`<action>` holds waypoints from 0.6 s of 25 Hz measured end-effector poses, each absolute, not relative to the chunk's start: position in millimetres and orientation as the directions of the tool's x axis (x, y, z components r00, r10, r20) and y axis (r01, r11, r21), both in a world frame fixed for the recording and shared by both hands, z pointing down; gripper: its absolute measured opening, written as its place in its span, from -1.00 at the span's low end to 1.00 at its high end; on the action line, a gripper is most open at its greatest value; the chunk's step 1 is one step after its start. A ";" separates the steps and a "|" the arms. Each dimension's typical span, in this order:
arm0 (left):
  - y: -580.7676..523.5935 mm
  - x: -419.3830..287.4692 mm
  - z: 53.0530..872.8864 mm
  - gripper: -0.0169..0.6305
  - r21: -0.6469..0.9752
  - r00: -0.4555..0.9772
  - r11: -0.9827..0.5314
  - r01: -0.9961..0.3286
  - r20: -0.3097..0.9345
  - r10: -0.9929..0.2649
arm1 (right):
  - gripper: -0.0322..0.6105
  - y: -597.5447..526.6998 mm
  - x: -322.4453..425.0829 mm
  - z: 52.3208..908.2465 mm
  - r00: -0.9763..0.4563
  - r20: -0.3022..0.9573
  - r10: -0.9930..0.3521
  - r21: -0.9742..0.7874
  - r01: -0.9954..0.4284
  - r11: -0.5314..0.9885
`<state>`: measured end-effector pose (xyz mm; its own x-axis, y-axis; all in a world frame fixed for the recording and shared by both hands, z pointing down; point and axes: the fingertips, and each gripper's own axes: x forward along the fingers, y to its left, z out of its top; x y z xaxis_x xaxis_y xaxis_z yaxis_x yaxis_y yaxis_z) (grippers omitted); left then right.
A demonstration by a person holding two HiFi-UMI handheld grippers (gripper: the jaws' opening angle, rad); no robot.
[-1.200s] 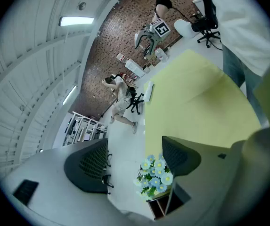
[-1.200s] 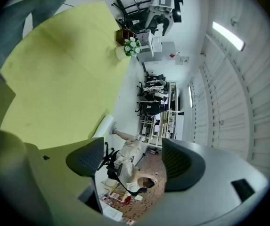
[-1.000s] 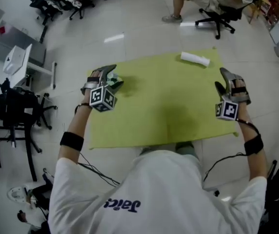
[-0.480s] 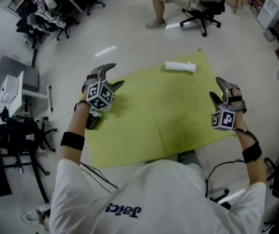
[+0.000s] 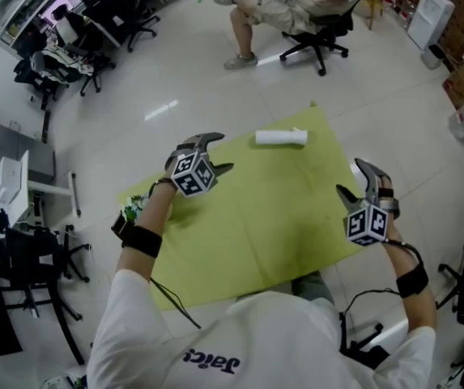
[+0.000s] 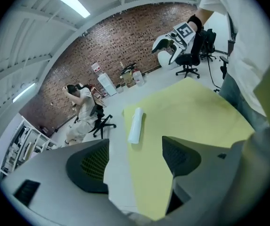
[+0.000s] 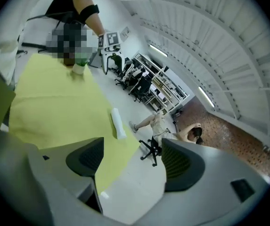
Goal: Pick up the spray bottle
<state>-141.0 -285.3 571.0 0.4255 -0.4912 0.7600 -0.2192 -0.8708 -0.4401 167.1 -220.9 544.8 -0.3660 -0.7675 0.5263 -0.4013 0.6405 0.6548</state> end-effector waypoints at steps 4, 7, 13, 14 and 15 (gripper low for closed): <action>-307.1 -101.2 582.4 0.15 -0.366 0.506 -0.894 -0.258 0.737 -0.448 | 0.32 -220.3 171.4 544.7 -0.386 0.544 -0.746 0.513 -0.551 0.659; -320.9 -78.7 597.5 0.15 -0.318 0.534 -0.905 -0.282 0.732 -0.423 | 0.32 -220.4 179.5 547.6 -0.383 0.543 -0.747 0.432 -0.636 0.640; -343.2 -37.0 633.7 0.15 -0.211 0.597 -0.935 -0.286 0.724 -0.346 | 0.32 -218.8 190.6 544.4 -0.462 0.483 -0.744 0.184 -0.777 0.602; -347.6 -29.9 640.2 0.15 -0.204 0.600 -0.937 -0.284 0.724 -0.340 | 0.32 -218.4 190.8 539.5 -0.478 0.462 -0.747 0.133 -0.796 0.591; -352.3 -23.5 647.1 0.15 -0.201 0.601 -0.938 -0.281 0.726 -0.336 | 0.32 -217.7 190.9 535.3 -0.488 0.442 -0.752 0.091 -0.810 0.579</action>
<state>-23.5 -352.3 647.1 0.6008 -0.3356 0.7255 -0.2811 -0.9383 -0.2013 190.9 -217.7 535.3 -0.4884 -0.7523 0.4421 -0.8099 0.5794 0.0912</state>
